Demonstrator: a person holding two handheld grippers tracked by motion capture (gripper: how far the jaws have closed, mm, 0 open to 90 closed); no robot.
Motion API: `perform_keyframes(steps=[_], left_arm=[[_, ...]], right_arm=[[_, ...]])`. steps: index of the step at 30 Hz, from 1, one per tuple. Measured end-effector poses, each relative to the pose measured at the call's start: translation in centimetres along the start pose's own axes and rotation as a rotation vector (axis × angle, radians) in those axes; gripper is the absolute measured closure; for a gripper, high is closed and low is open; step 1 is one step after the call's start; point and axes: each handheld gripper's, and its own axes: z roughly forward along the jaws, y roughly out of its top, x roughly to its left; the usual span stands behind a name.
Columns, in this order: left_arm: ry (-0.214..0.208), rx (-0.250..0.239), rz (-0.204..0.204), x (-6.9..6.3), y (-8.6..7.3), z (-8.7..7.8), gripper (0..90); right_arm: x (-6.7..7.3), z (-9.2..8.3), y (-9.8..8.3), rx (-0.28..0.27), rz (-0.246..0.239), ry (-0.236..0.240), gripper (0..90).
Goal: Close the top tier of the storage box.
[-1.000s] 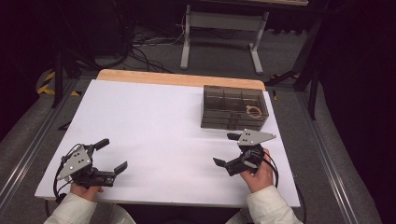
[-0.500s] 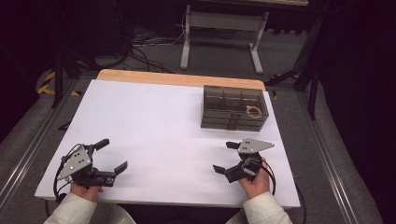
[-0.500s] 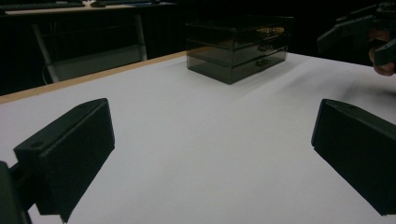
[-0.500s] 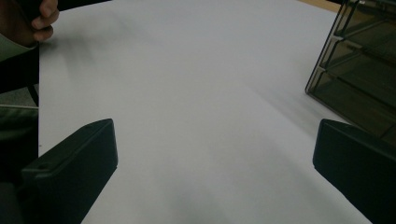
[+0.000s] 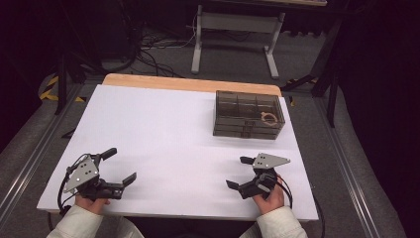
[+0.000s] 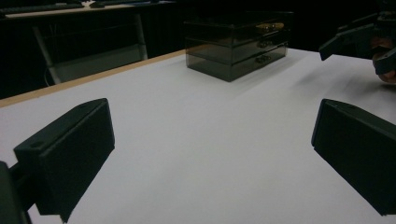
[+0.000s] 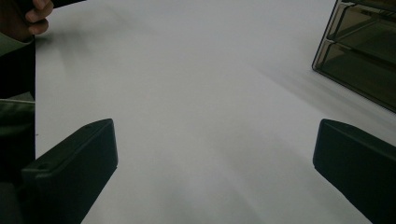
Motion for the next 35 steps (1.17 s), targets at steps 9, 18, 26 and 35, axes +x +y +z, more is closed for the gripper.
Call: perform_keyframes(steps=[9, 18, 26, 35], left_arm=[[-0.006, 0.003, 0.011, 0.0, -0.1, 0.1, 0.2], [-0.011, 0.020, 0.011, -0.1, -0.2, 0.5, 0.2], [-0.009, 0.018, -0.011, 0.4, -0.4, 0.5, 0.2], [-0.007, 0.017, -0.031, 0.4, -0.5, 0.5, 0.2]], right_arm=[[0.3, 0.0, -1.6, 0.026, 0.016, -0.009, 0.0], [0.4, 0.0, -1.4, -0.002, -0.005, -0.030, 0.0], [0.3, 0.0, -1.4, -0.001, -0.006, -0.027, 0.0], [0.3, 0.1, -1.4, 0.005, -0.004, -0.021, 0.0]])
